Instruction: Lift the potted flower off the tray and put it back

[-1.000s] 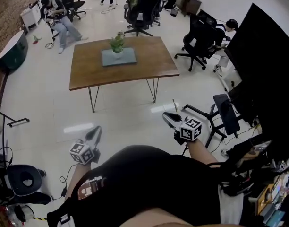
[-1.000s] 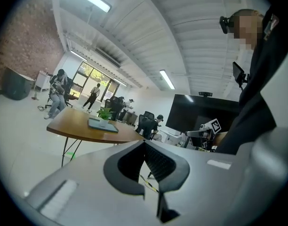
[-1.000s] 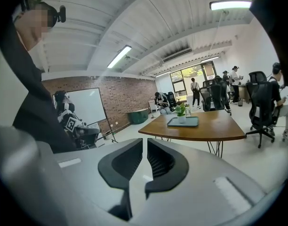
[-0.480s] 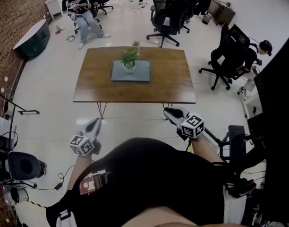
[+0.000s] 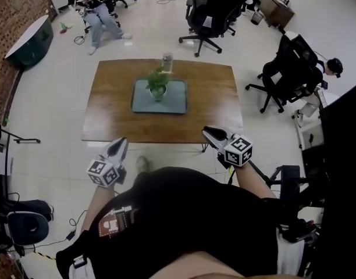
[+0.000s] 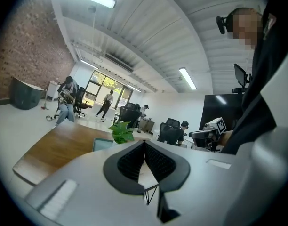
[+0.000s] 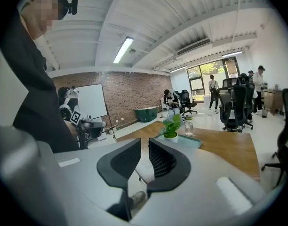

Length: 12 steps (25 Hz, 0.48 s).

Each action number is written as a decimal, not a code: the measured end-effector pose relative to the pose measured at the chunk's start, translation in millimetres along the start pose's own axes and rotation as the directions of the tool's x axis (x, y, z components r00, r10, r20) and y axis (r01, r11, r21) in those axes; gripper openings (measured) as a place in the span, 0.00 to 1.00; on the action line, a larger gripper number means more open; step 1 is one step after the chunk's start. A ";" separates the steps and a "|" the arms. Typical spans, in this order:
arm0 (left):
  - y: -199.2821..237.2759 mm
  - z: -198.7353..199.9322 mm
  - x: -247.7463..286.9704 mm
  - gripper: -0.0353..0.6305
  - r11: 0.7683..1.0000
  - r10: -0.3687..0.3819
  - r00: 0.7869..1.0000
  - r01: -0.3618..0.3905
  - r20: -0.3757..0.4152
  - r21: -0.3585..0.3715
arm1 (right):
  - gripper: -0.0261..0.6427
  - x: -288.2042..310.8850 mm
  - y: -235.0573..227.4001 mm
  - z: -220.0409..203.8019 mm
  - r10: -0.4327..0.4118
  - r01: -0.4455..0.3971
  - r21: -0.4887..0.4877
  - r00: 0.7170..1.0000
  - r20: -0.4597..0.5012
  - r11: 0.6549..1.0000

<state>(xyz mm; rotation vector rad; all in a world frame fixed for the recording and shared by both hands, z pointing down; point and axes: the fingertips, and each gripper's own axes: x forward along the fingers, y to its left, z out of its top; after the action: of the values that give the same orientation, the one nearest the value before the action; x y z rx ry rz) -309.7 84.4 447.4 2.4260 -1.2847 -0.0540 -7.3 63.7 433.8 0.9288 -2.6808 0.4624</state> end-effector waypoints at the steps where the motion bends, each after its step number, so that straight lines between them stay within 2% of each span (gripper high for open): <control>1: 11.3 1.4 10.4 0.05 1.000 -0.017 1.000 0.017 -0.004 0.006 | 0.14 12.2 -5.9 3.0 -0.011 0.011 -0.001 1.000 -0.004 1.000; 5: 66.9 6.4 56.9 0.06 0.995 -0.101 0.994 0.102 -0.036 0.004 | 0.15 64.7 -35.0 18.7 -0.098 0.098 0.022 0.995 -0.010 0.995; 8: 104.4 10.8 91.5 0.08 0.985 -0.174 0.980 0.174 -0.095 -0.006 | 0.15 100.4 -51.9 32.5 -0.154 0.153 0.076 0.988 -0.002 0.985; 12: 135.6 22.9 126.0 0.10 0.971 -0.240 0.962 0.239 -0.134 -0.021 | 0.16 133.6 -71.5 54.1 -0.211 0.212 0.094 0.977 -0.021 0.973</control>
<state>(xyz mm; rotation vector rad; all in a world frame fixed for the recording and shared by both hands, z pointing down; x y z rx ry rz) -348.5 -92.2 493.4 2.5210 -0.9270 0.0410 -71.2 -83.4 445.9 1.2201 -2.5305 0.5492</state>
